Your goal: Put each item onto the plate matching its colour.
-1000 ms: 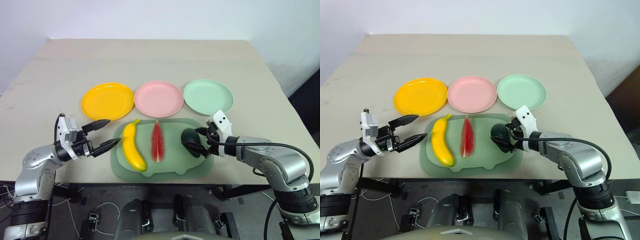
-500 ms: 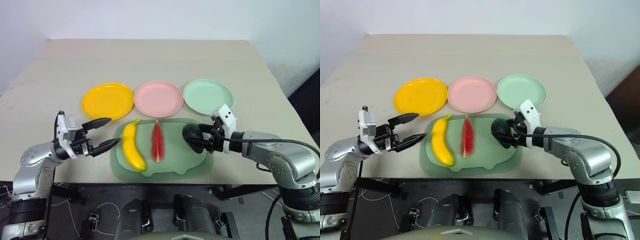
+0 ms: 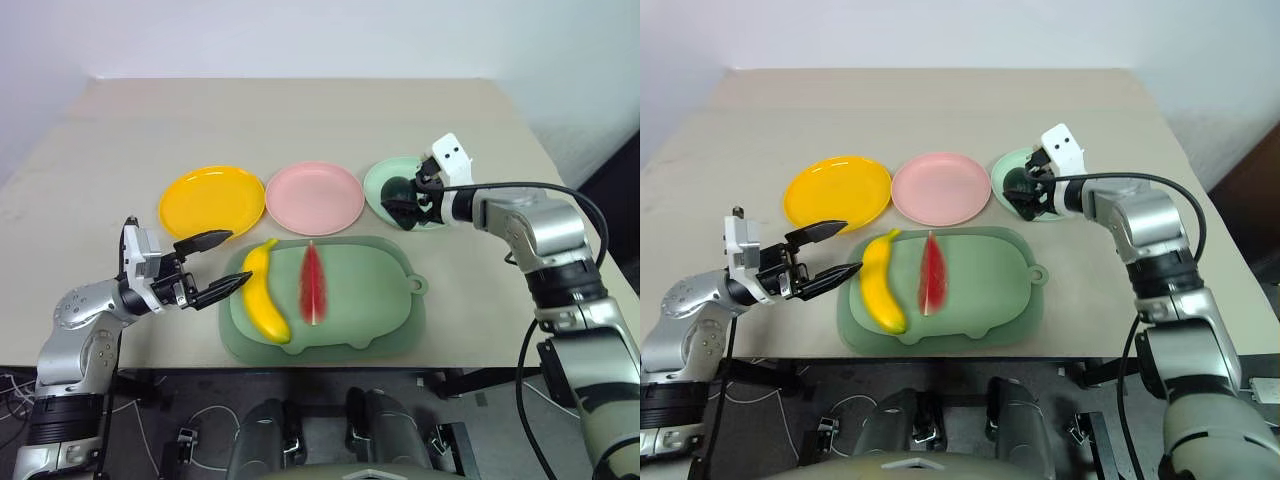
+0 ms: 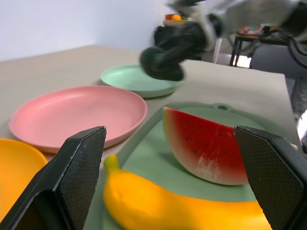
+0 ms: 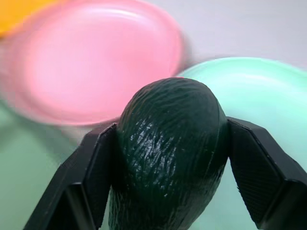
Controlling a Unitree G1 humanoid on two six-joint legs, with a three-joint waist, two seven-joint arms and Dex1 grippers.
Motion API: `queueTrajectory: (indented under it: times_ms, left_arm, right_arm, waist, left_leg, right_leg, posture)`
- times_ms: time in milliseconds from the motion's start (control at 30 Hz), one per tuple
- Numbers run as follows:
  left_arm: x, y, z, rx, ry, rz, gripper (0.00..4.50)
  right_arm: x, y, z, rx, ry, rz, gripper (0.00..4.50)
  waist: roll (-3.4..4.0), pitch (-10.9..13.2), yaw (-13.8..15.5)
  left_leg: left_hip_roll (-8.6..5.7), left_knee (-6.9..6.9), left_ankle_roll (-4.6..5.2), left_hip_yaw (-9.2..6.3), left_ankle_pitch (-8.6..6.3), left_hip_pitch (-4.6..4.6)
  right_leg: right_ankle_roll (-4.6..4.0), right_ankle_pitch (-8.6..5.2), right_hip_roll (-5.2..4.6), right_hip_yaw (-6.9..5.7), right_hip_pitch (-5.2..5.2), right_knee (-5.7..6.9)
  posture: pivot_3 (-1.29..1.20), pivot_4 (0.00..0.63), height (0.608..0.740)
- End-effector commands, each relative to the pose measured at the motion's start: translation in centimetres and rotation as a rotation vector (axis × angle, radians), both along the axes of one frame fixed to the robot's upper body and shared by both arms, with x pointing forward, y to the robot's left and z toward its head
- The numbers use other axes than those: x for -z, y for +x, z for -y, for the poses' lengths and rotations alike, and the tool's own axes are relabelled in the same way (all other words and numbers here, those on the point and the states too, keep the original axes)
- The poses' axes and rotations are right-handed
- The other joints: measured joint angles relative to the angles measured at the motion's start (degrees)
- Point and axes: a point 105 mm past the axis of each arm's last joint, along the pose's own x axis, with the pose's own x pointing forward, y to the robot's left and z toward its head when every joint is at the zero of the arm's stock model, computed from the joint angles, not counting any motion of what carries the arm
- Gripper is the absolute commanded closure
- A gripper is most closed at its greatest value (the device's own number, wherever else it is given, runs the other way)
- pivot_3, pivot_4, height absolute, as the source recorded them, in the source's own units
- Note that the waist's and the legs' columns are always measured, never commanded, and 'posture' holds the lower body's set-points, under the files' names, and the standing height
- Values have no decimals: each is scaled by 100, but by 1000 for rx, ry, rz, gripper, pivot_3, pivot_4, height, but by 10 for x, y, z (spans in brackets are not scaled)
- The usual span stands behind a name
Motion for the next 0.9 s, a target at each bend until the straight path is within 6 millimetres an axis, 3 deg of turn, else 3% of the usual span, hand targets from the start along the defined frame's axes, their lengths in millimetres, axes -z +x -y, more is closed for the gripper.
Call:
queueTrajectory:
  times_ms: [33, 233, 267, 333, 533, 600, 733, 900]
  left_arm:
    - [-11, -4, -4, -10, 18, 40, 0]
    - [-15, -5, -4, -25, 16, 47, 0]
    - [-15, -6, -4, -26, 15, 47, 0]
    - [-15, -6, -5, -32, 15, 46, 0]
    - [-13, -9, -6, -45, 13, 38, 0]
    - [-13, -10, -6, -47, 13, 36, 0]
    - [-13, -10, -7, -54, 11, 34, 0]
    - [-15, -7, -6, -48, 13, 34, 0]
  right_arm:
    - [-4, 17, 8, 19, -28, 28, 1329]
    - [8, 31, 13, 61, -86, -2, 1329]
    - [8, 32, 12, 61, -90, -3, 612]
    - [6, 33, 10, 47, -86, -1, 38]
    - [-6, 31, 13, 20, -92, 17, 38]
    - [-10, 26, 15, -20, -132, 27, 38]
    - [-36, 3, 14, -67, -100, 76, 38]
    - [-45, -36, -3, -102, -5, 33, 38]
  waist:
    - [0, 0, -21]
    - [3, 2, -67]
    - [4, 2, -77]
    - [4, 2, -90]
    - [8, 5, -89]
    - [12, 7, -88]
    - [15, 9, -54]
    - [15, 9, -41]
  left_leg:
    - [0, 0, -1, -1, 1, -1]
    - [0, 10, -2, 5, 2, 1]
    - [0, 22, -2, 5, 2, 2]
    - [2, 30, -3, 2, 2, 3]
    - [2, 36, -3, -1, 1, 0]
    - [2, 37, -3, -1, 1, 0]
    - [2, 39, -3, -5, 1, -8]
    - [2, 43, -3, -10, 0, -9]
  right_leg:
    - [5, 0, 0, -1, -1, 3]
    - [23, -5, -3, 4, -10, 44]
    - [28, -10, -5, 7, -11, 61]
    - [28, -10, -7, 9, -12, 69]
    - [26, -11, -11, 9, -13, 72]
    - [26, -11, -12, 9, -14, 73]
    - [22, -14, -19, 10, -22, 73]
    - [9, -20, -24, 9, -21, 73]
  posture:
    - [0, 150, 696]
    - [0, 150, 696]
    - [0, 150, 696]
    - [0, 150, 696]
    - [0, 150, 696]
    - [0, 150, 696]
    - [0, 150, 696]
    - [0, 150, 696]
